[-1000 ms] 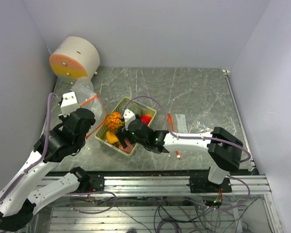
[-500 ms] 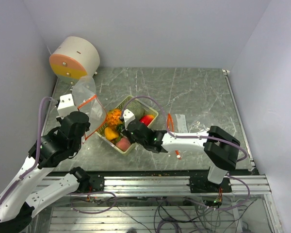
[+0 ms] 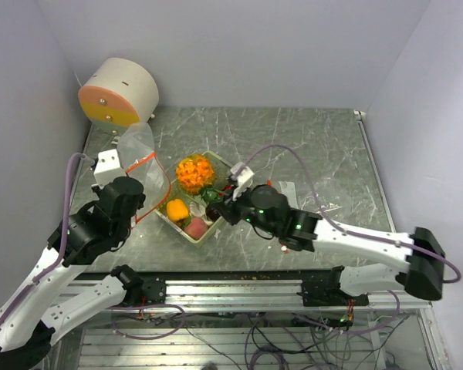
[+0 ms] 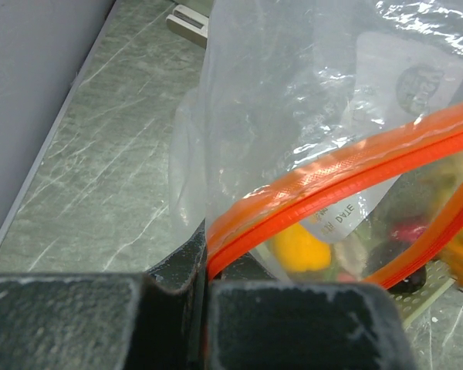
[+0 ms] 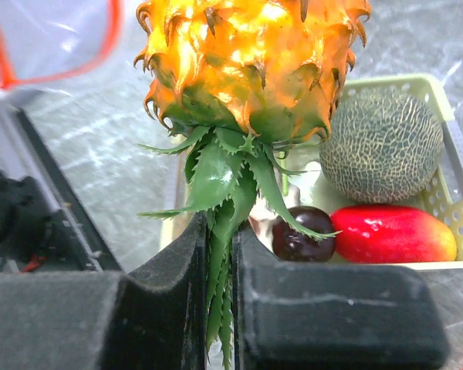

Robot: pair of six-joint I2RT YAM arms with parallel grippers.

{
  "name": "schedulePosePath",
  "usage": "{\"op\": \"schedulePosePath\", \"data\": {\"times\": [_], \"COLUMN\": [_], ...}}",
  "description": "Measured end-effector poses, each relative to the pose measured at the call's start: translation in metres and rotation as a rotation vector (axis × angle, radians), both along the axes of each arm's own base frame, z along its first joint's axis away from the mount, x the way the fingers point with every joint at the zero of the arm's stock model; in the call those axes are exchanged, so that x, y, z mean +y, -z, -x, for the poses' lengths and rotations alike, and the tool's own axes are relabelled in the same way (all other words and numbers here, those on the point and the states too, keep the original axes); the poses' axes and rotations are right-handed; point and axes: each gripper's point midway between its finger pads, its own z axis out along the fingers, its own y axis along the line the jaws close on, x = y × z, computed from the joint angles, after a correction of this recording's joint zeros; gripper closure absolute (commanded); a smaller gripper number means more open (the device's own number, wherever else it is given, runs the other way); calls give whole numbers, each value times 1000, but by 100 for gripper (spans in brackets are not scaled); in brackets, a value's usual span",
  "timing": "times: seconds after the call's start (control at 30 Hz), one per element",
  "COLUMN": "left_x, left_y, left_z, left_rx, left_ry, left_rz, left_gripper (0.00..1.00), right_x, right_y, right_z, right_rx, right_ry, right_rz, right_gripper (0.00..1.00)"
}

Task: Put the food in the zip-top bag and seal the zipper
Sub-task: Pick up the fake fruit from the bin, then place the fake fruit in the zipper food storage bag.

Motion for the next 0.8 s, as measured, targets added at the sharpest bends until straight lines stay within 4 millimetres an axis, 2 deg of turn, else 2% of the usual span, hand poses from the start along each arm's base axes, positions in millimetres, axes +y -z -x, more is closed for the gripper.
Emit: {"op": "schedulePosePath", "data": {"times": [0.13, 0.27, 0.5, 0.63, 0.8], "left_x": [-4, -11, -34, -48, -63], "left_y": [3, 7, 24, 39, 42], "left_z": [-3, -7, -15, -18, -23], "left_rx": [6, 13, 14, 21, 7], "left_ry": [9, 23, 96, 147, 195], "left_rz": [3, 10, 70, 108, 155], "left_gripper": [93, 93, 93, 93, 93], "right_x": [-20, -36, -41, -38, -34], "right_y": [-39, -55, -65, -65, -72], "right_z": [19, 41, 81, 96, 105], "right_rx": [-27, -35, -37, -38, -50], "right_ry": [-47, -118, -316, -398, -455], "right_rz": [-106, -167, -238, -261, -302], "right_gripper": [100, 100, 100, 100, 100]}}
